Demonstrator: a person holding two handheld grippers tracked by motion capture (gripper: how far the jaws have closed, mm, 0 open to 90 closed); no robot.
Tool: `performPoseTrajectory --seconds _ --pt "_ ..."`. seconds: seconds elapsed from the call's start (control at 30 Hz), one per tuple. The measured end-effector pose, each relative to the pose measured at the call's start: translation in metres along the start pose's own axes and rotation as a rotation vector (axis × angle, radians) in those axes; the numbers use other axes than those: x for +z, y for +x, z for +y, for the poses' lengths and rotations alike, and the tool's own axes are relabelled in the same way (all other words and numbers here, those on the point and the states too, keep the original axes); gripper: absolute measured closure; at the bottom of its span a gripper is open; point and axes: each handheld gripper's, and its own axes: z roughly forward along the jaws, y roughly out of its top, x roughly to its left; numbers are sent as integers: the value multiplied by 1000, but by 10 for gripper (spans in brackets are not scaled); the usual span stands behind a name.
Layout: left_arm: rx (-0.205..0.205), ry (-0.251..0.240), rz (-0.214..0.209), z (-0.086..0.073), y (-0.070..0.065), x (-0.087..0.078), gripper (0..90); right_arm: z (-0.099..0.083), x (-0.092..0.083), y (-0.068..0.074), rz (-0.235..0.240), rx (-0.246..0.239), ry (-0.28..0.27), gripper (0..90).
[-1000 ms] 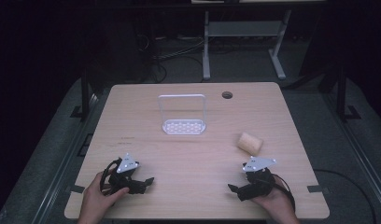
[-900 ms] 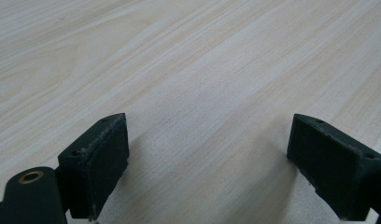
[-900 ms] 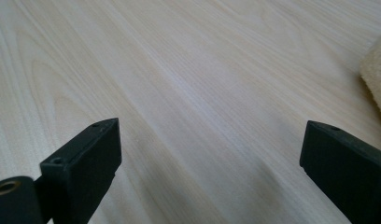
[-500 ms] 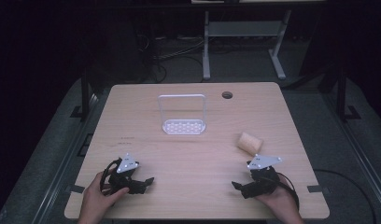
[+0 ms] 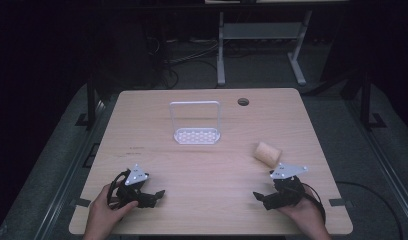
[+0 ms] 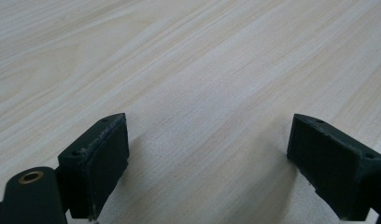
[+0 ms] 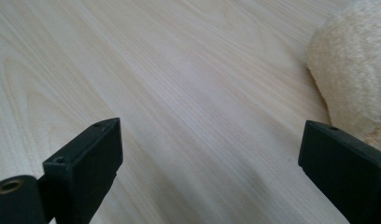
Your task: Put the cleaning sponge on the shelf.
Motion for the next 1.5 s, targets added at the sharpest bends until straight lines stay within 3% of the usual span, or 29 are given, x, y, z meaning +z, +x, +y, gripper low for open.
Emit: performPoseTrajectory --seconds 0.93,1.5 --pt "0 0 0 0 0 0 121 -1 -20 -26 -53 50 -22 64" --pt "1 2 0 0 0 0 121 1 -22 -45 -88 66 -16 64"
